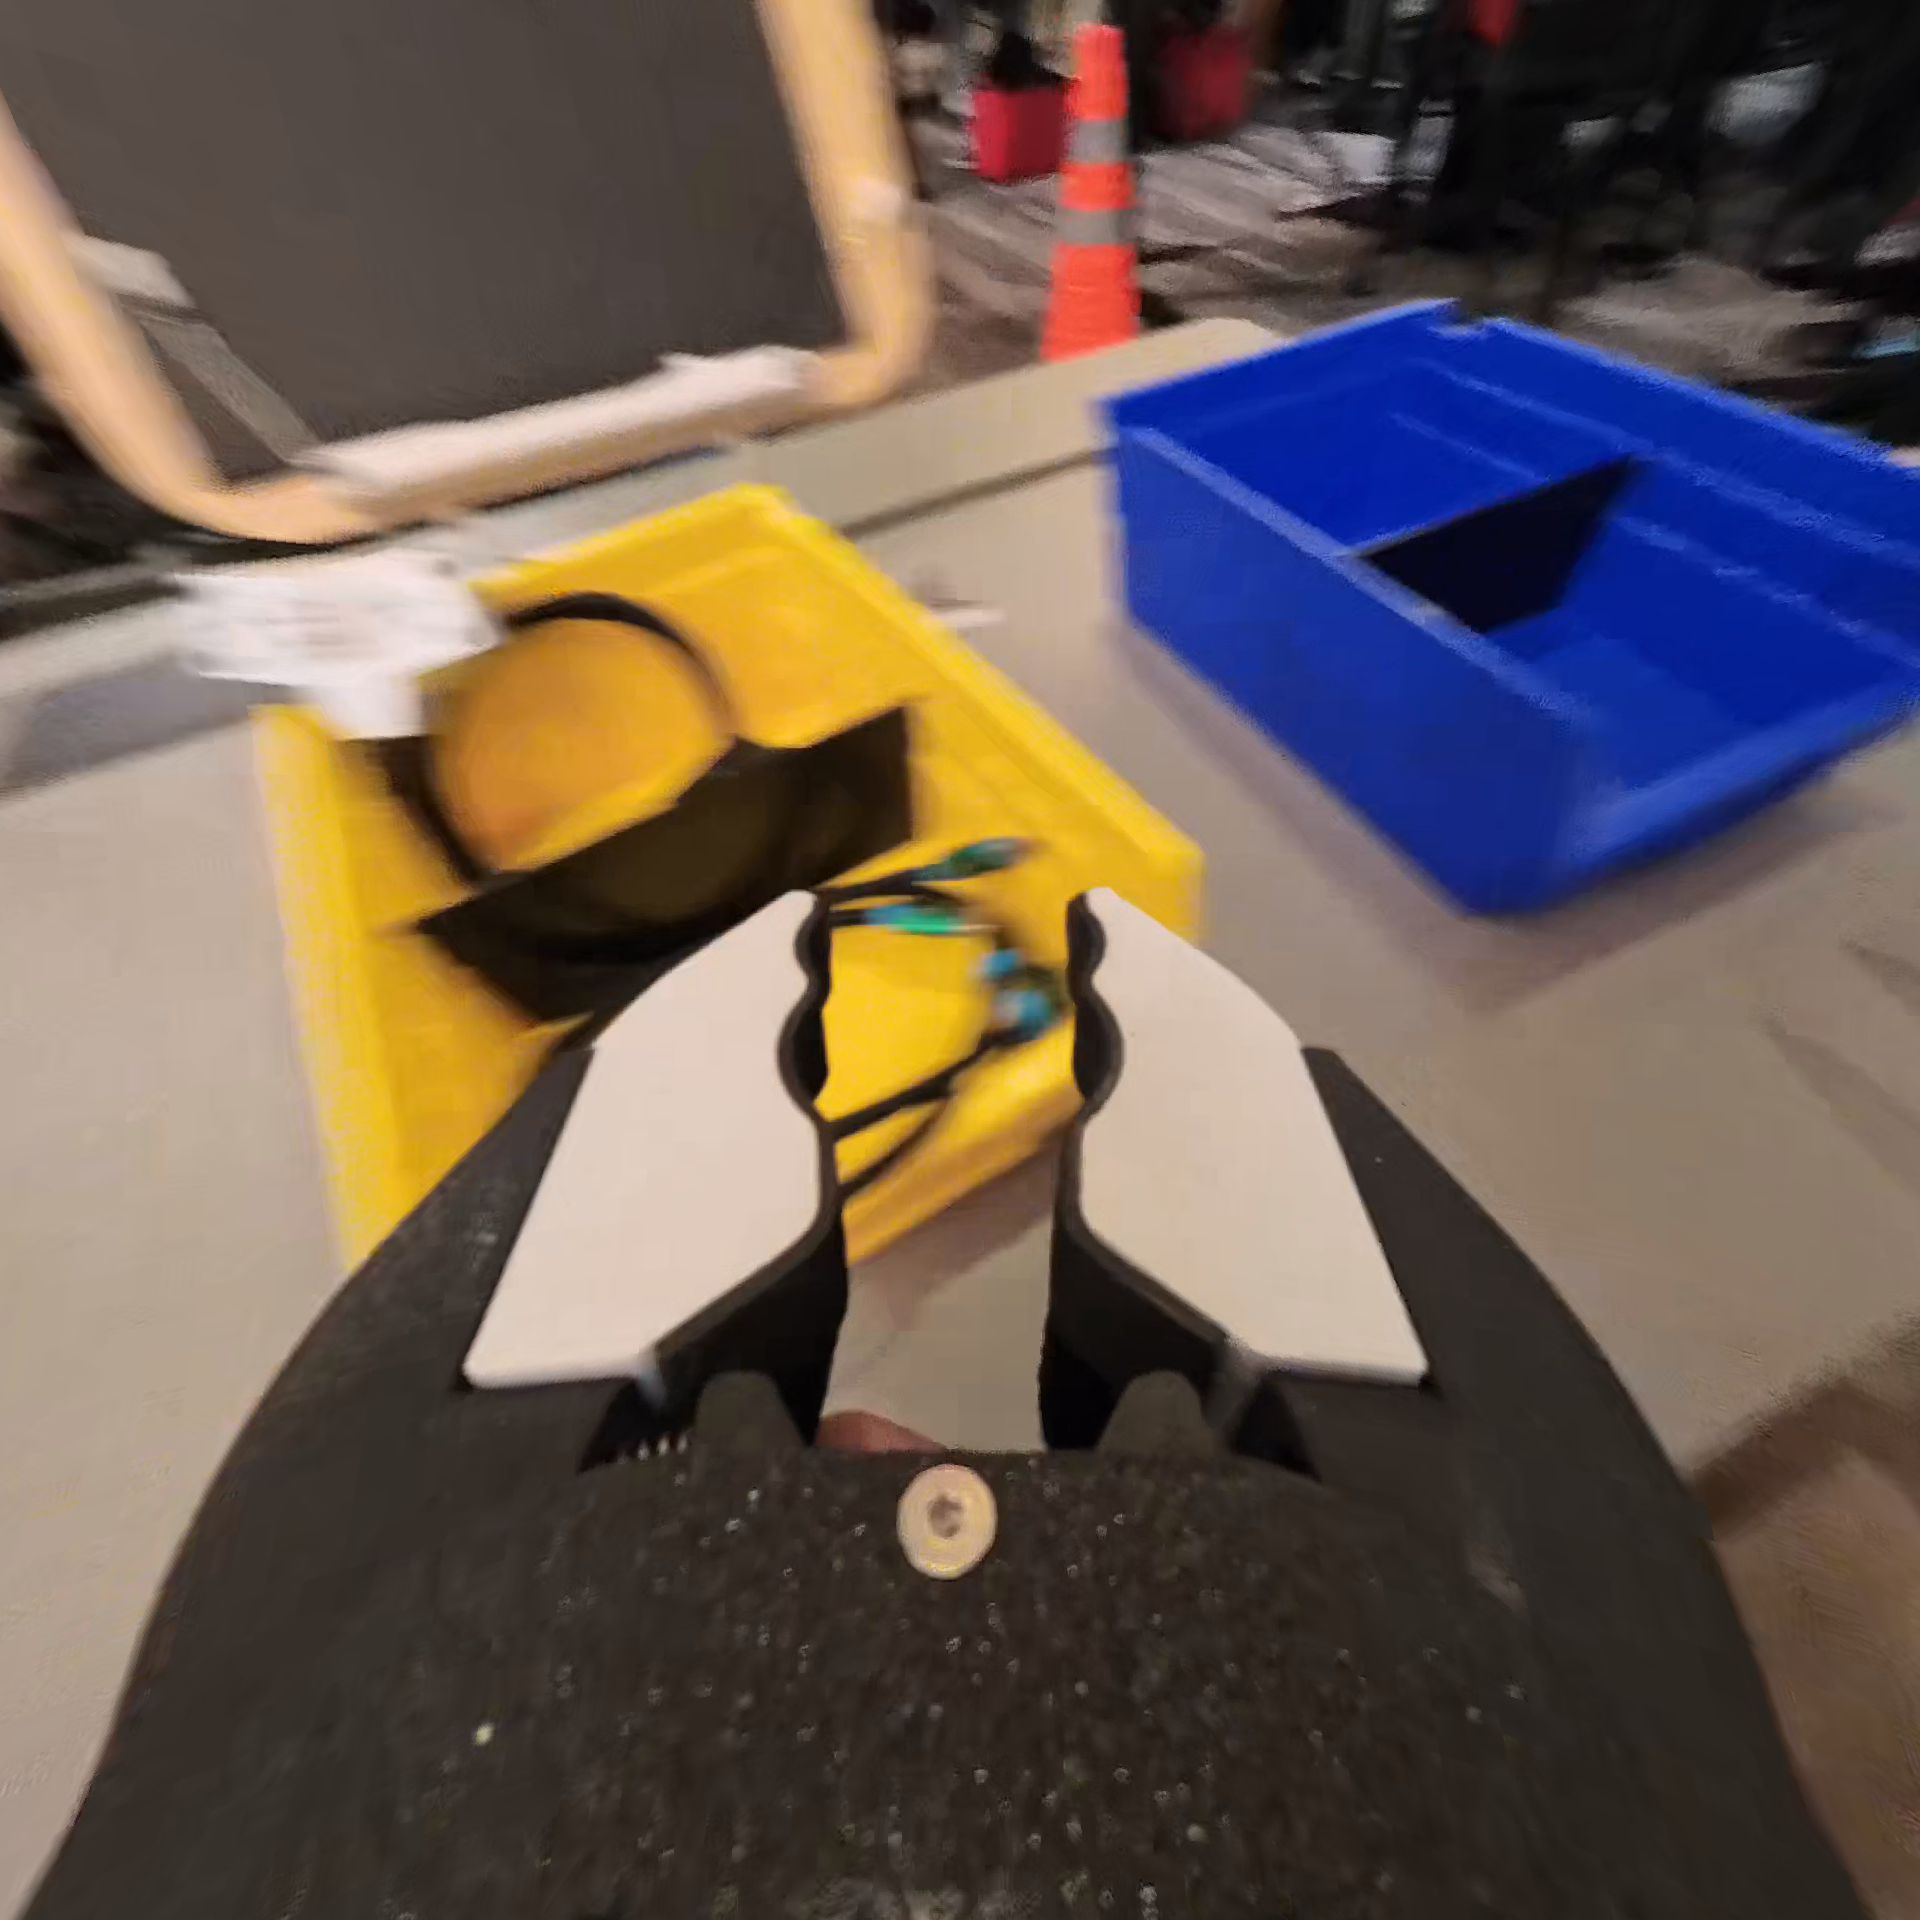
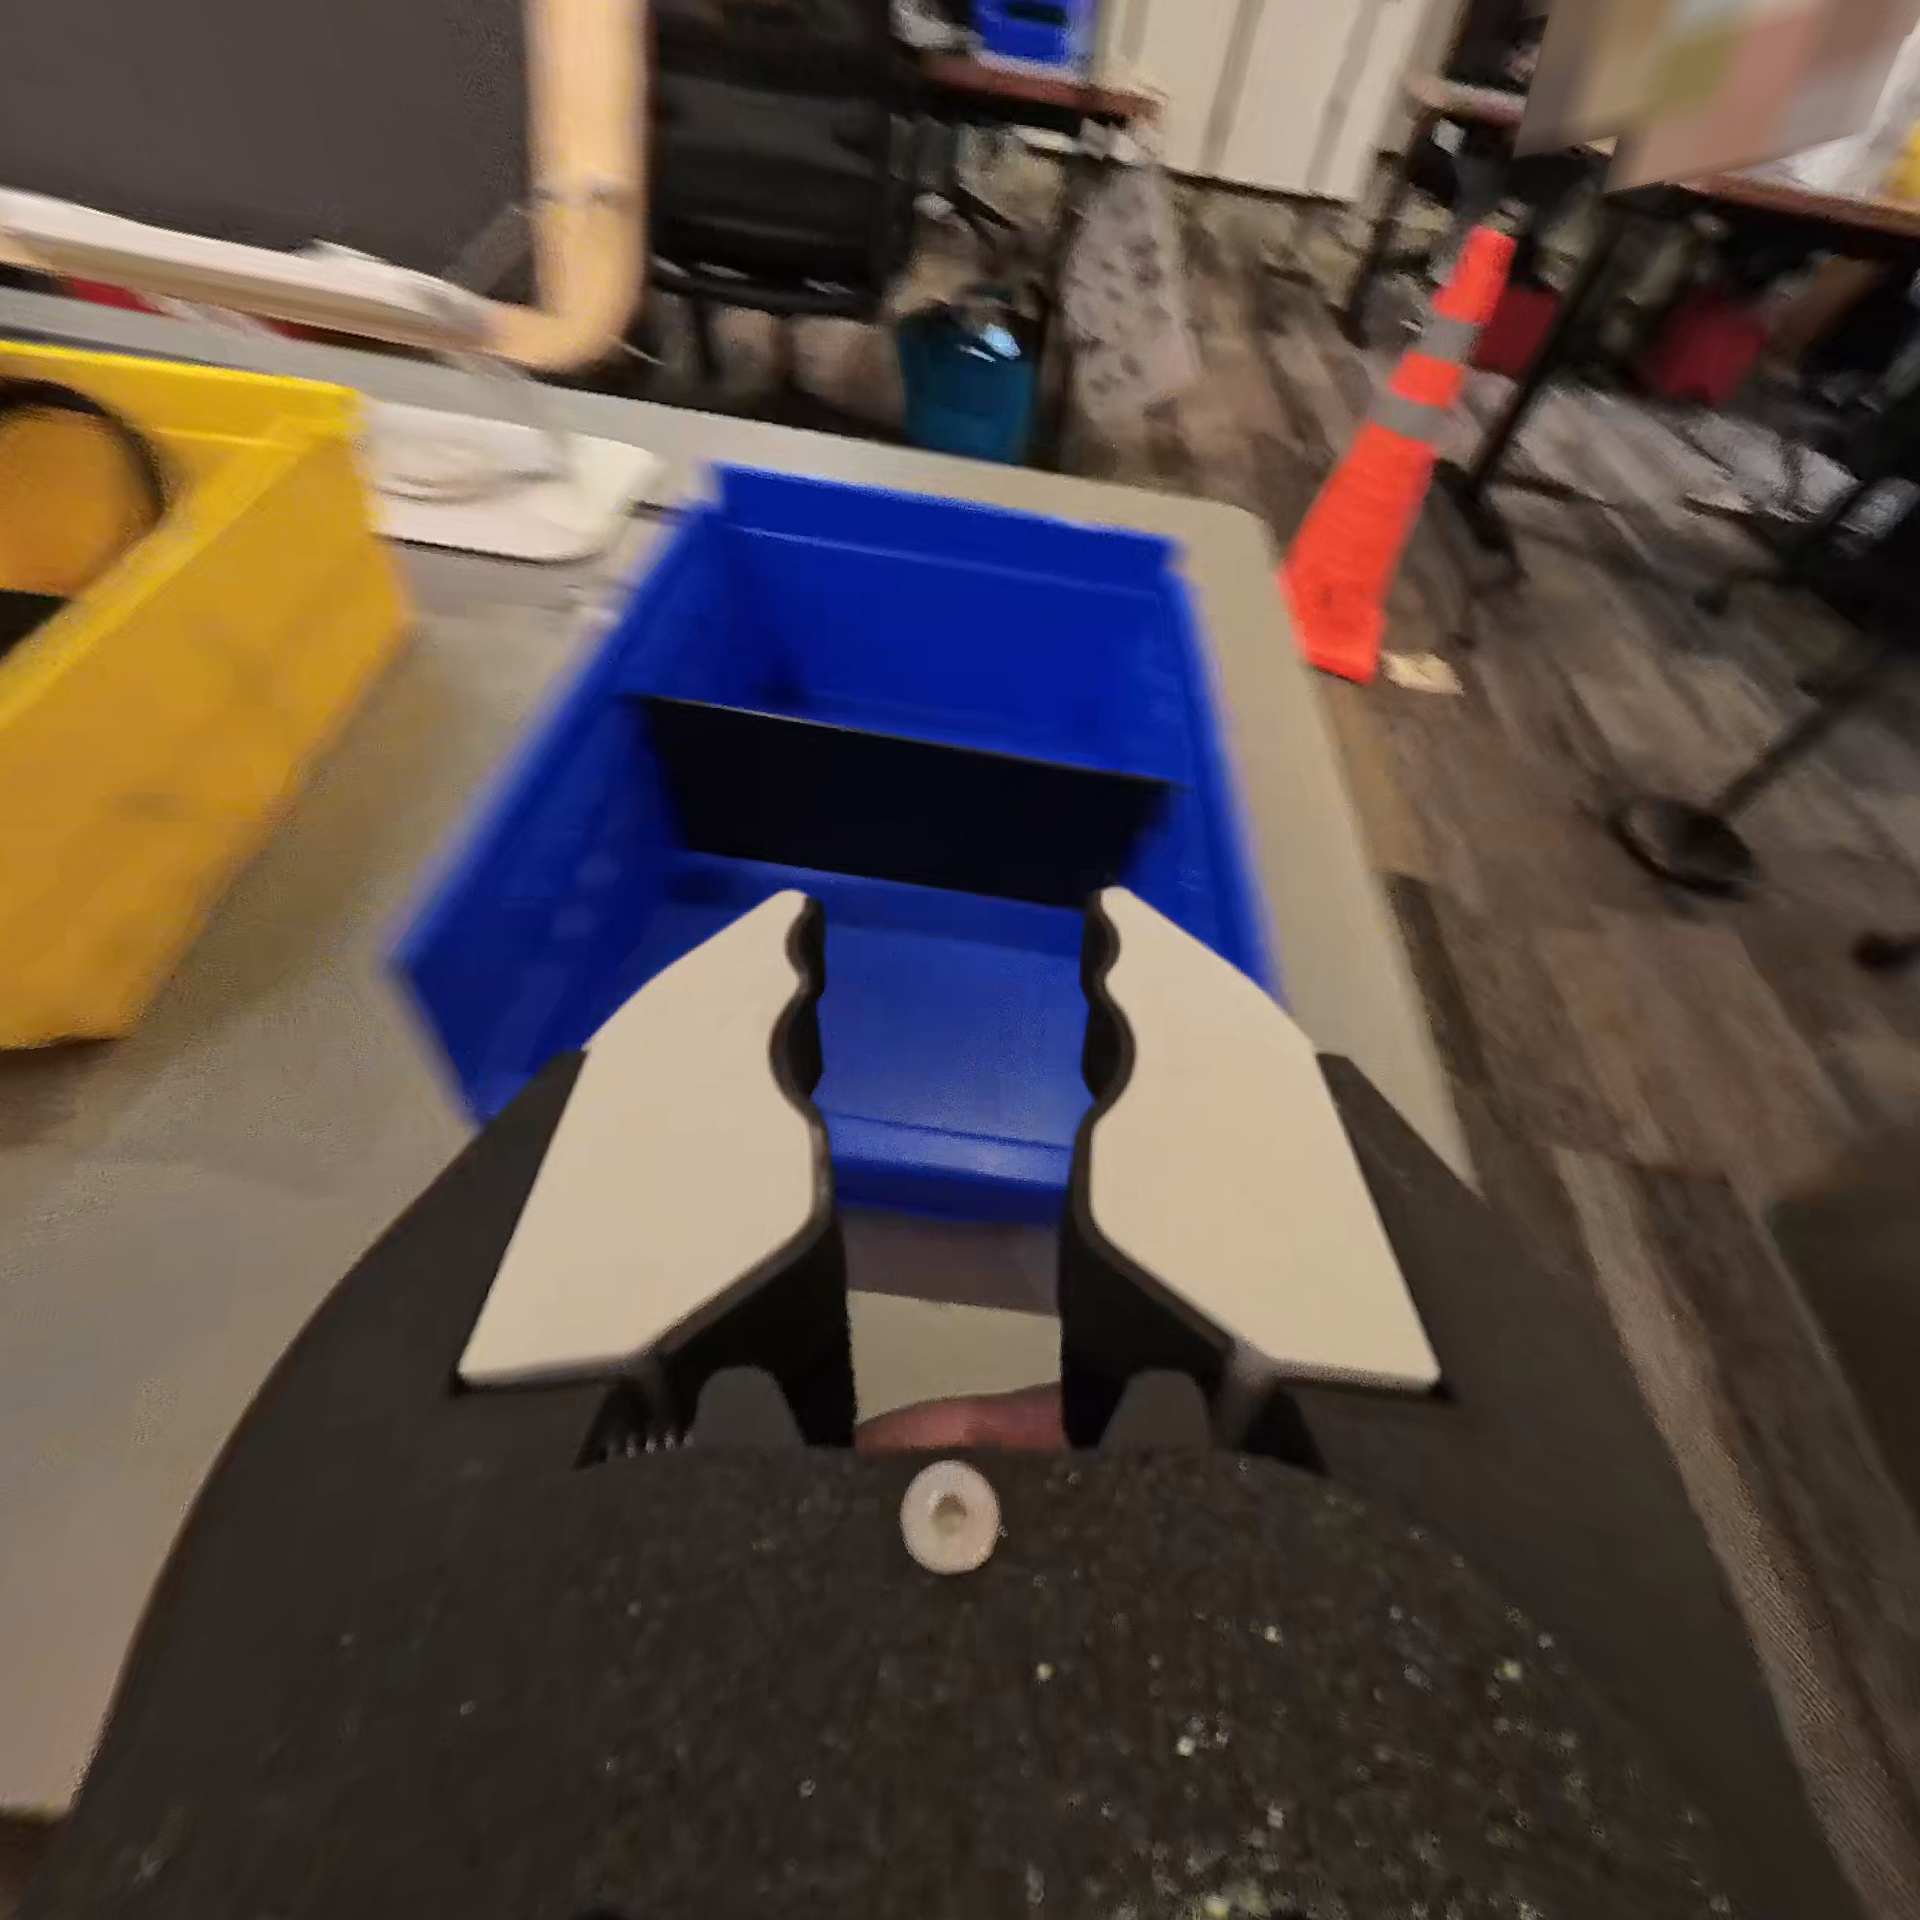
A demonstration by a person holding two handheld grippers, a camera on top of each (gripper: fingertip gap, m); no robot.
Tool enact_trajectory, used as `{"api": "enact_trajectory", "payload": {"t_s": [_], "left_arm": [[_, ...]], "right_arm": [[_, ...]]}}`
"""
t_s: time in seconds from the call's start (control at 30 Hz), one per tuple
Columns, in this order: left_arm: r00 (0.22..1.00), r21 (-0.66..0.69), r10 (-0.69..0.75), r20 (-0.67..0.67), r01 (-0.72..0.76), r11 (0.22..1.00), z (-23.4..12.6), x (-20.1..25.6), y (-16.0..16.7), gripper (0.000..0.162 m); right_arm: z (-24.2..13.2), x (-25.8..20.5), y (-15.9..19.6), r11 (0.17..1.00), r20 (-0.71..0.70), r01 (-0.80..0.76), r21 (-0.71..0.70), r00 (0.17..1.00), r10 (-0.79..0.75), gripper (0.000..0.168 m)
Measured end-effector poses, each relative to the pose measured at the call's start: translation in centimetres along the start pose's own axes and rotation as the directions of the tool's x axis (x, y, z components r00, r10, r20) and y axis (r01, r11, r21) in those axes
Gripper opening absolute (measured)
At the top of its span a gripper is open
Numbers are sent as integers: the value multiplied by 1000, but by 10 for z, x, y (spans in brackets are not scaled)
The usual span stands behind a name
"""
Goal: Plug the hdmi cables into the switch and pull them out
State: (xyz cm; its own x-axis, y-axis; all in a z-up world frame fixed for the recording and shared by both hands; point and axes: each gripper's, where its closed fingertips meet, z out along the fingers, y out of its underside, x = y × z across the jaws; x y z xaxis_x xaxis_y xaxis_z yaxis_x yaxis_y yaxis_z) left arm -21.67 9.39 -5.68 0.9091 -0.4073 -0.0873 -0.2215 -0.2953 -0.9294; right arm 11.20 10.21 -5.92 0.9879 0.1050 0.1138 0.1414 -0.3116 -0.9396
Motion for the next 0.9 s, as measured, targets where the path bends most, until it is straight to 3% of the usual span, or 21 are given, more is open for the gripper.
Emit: {"api": "enact_trajectory", "payload": {"t_s": [0.1,0.17,0.23,0.3,0.37,0.4,0.53,0.63,0.9], "left_arm": [[967,-15,38,251,-35,999,-28,-95,13,46],[975,-135,-18,220,49,990,-20,-117,47,52],[986,-288,-160,52,168,943,-2,-104,86,54],[963,-347,-268,-8,248,904,14,-98,111,48],[957,-315,-290,15,279,907,23,-108,115,23],[964,-301,-266,23,260,918,26,-112,115,18],[984,-271,-52,171,98,957,24,-137,111,5],[965,-227,-169,199,213,950,11,-168,117,2],[932,-172,-198,304,259,951,-33,-304,141,1]], "right_arm": [[16,-113,-15,993,258,-104,56,962,87,55],[40,-190,-5,971,391,-232,-53,890,235,69],[59,-244,16,960,445,-223,-171,851,277,74],[80,-262,35,957,405,-204,-208,872,274,59],[91,-278,48,947,413,-190,-261,864,287,21],[96,-279,51,943,385,-189,-273,877,288,16],[91,-286,44,945,228,-197,-260,939,259,9],[81,-313,33,956,164,-207,-209,956,243,9],[108,-451,6,983,246,-81,-164,962,120,8]]}}
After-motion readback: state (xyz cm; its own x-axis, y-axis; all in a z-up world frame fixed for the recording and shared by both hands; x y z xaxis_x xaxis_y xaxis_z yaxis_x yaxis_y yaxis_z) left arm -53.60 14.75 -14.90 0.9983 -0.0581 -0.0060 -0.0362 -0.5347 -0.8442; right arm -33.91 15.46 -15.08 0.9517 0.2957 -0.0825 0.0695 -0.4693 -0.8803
